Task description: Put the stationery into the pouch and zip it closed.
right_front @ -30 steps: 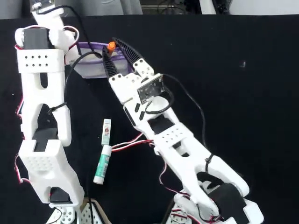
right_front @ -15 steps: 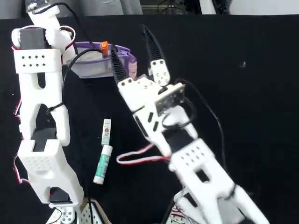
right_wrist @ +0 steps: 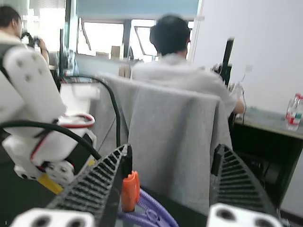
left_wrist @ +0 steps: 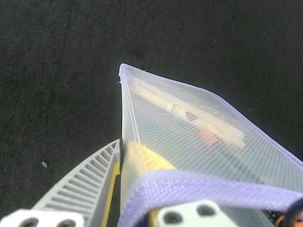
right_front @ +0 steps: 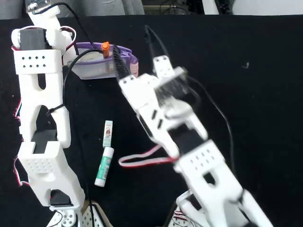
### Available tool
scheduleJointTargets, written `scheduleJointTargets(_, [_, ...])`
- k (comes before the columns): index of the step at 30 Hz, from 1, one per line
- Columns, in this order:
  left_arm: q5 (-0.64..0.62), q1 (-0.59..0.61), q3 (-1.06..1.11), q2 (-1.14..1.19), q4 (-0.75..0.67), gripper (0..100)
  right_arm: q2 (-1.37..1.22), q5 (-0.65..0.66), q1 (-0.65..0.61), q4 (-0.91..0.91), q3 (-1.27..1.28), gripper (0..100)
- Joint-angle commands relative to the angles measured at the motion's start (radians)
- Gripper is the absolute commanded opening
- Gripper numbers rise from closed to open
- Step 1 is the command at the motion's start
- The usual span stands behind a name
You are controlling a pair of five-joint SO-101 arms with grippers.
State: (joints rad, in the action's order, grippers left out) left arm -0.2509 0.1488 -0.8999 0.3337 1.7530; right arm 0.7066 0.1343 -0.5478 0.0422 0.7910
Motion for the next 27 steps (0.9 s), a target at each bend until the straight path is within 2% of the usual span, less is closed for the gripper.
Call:
scheduleJointTargets(1, [-0.006,0.018,-0.004,-0.018,0.005,3,-0.208,0.006,0.017,0.0,-0.145,26.8])
scheduleJointTargets(6, [-0.006,0.012,-0.004,-0.018,0.005,3,-0.424,-0.005,0.046,0.158,-0.185,26.8])
scheduleJointTargets(9, [-0.006,0.012,-0.004,-0.02,0.005,3,-0.492,0.003,-0.012,0.221,-0.16,26.8])
scheduleJointTargets(12, [-0.005,0.033,-0.004,-0.02,0.005,3,-0.495,0.005,-0.025,0.261,-0.153,26.8])
scheduleJointTargets(16, [-0.005,0.044,-0.005,-0.02,0.002,3,-0.394,-0.002,0.029,0.253,-0.145,26.8])
scheduleJointTargets(22, [-0.005,0.044,-0.007,-0.018,-0.003,3,-0.065,-0.003,0.08,-0.005,-0.134,26.8])
scheduleJointTargets(27, [-0.003,0.045,-0.004,-0.018,-0.003,3,0.206,-0.003,0.048,-0.275,-0.17,26.8])
